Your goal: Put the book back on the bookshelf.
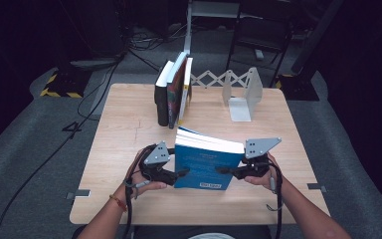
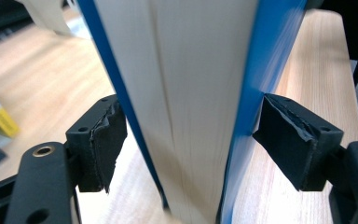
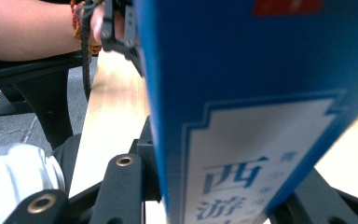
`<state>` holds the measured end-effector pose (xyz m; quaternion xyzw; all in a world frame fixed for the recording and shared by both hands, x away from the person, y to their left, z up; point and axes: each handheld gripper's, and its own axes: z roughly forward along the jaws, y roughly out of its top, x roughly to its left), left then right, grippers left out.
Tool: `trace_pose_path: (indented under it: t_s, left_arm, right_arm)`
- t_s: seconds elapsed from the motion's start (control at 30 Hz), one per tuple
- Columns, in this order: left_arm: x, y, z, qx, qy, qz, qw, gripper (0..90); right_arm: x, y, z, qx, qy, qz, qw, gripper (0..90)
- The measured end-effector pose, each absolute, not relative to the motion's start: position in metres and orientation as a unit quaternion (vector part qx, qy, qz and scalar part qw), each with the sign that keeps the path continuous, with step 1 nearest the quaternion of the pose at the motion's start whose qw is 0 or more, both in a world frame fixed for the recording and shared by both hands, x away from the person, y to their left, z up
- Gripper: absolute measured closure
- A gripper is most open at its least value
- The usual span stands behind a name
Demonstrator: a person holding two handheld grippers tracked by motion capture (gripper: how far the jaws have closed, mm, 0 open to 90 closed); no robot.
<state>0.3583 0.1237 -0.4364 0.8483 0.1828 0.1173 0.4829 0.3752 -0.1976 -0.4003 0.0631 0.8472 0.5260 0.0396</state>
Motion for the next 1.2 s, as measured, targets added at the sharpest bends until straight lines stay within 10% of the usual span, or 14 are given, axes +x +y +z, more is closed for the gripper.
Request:
trace_pose_path:
  t_s: [1.2]
  left_arm:
    - [0.347,0.155,-0.499,0.903,0.237,0.111,0.342,17.8]
  right_arm:
    - [0.362,-0.196,-0.346,0.099,0.864,0.491,0.042,60.3]
